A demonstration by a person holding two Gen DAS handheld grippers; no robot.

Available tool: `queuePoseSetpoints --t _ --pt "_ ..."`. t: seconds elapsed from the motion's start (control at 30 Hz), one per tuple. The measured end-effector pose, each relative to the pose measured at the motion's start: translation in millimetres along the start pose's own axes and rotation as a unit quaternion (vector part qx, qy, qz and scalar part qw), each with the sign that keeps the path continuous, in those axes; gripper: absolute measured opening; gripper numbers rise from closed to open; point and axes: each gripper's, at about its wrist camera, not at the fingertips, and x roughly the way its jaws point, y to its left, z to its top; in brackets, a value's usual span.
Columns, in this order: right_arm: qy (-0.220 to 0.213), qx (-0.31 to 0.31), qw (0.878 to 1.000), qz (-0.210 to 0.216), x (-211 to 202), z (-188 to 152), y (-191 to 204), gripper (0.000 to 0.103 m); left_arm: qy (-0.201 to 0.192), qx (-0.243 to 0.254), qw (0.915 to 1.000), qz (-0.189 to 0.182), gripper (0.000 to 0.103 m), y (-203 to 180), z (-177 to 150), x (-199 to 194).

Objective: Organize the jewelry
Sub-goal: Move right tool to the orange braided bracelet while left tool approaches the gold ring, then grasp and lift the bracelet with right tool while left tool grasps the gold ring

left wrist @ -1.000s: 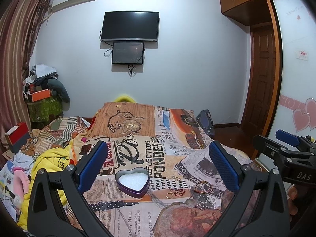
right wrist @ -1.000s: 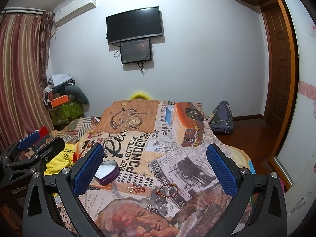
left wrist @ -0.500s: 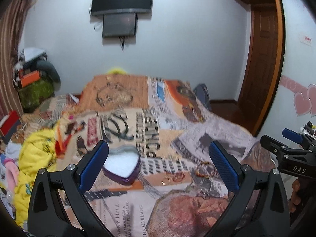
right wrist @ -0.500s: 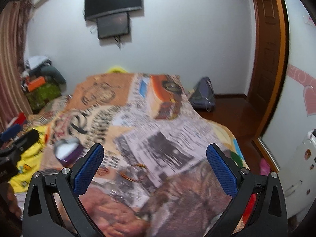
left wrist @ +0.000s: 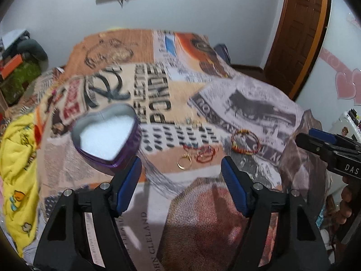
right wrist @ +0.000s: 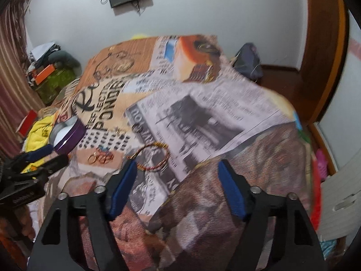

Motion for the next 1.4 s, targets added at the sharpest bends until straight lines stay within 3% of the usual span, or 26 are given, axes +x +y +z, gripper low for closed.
queuePoseSetpoints --t 0.2,0.37,0.83,0.97,1.17,1.33,1.4 --pt "0.031 -0.015 0.999 0.028 19 -4 9 0.051 0.040 -0.007 0.9989 -0.024 0.054 1 -5 23" --pt "0.049 -0.024 0.997 0.055 36 0 19 0.050 0.059 -0.011 0.9975 -0.038 0.041 4 -5 39" --pt "0.095 -0.033 0.991 0.084 83 27 18 0.053 0.063 0.001 0.9967 -0.051 0.039 5 3 54" --pt "0.104 -0.061 0.990 0.072 89 26 27 0.062 0.063 -0.001 0.9966 -0.053 0.039 7 5 57" --pt "0.113 -0.103 0.986 0.068 94 18 40 0.067 0.063 -0.008 0.9970 -0.045 0.018 13 6 60" --pt "0.118 -0.126 0.983 0.070 100 14 47 0.067 0.063 -0.015 0.9964 -0.055 0.018 17 6 59" --pt "0.117 -0.128 0.982 0.077 99 12 48 0.061 0.061 -0.011 0.9967 -0.053 0.018 15 5 58"
